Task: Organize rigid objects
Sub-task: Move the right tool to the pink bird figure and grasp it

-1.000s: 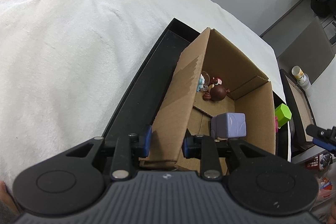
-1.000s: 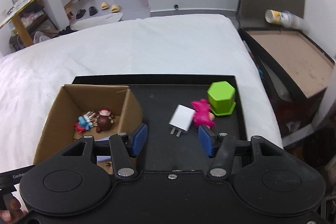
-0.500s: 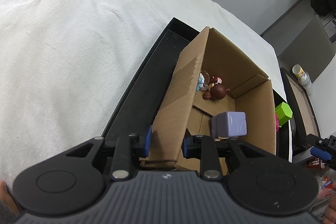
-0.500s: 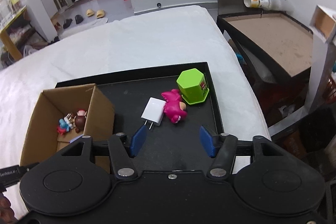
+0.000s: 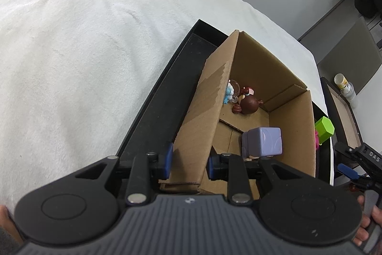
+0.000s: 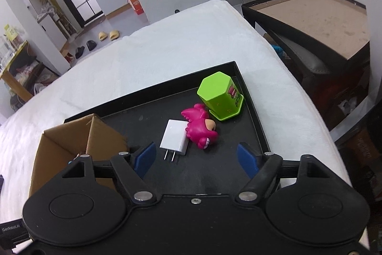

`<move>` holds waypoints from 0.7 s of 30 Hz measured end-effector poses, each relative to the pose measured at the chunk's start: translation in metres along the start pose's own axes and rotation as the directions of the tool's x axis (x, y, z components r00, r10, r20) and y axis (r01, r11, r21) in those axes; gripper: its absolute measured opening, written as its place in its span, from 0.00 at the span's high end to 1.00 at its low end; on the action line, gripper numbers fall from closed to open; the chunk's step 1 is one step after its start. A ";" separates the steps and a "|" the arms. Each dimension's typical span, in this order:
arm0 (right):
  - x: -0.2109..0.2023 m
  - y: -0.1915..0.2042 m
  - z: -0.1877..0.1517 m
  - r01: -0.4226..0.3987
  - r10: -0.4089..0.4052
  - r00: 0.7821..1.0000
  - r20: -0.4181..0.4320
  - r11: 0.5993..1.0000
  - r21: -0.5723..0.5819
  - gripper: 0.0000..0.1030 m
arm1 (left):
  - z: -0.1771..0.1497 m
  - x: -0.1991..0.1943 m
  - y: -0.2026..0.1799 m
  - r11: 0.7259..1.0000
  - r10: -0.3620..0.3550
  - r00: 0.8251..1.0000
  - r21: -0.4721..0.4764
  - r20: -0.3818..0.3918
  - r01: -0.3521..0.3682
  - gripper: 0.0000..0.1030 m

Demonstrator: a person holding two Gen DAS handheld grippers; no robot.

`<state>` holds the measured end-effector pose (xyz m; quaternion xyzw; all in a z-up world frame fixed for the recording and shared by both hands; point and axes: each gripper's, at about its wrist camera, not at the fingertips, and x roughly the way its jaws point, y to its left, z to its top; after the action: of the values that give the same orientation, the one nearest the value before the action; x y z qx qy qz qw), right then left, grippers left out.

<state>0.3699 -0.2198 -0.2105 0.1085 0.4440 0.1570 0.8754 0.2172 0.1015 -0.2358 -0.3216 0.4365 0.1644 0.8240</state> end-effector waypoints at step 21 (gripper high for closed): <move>0.065 -0.010 0.013 -0.031 0.034 0.999 -0.033 0.996 0.089 0.19 | 0.001 0.006 -0.002 1.000 0.016 1.000 0.006 -0.005 -0.016 0.74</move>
<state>0.4181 -0.2055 -0.2543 0.1515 0.4639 0.1532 0.8593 0.2224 0.1008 -0.2397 -0.3160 0.4415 0.1691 0.8225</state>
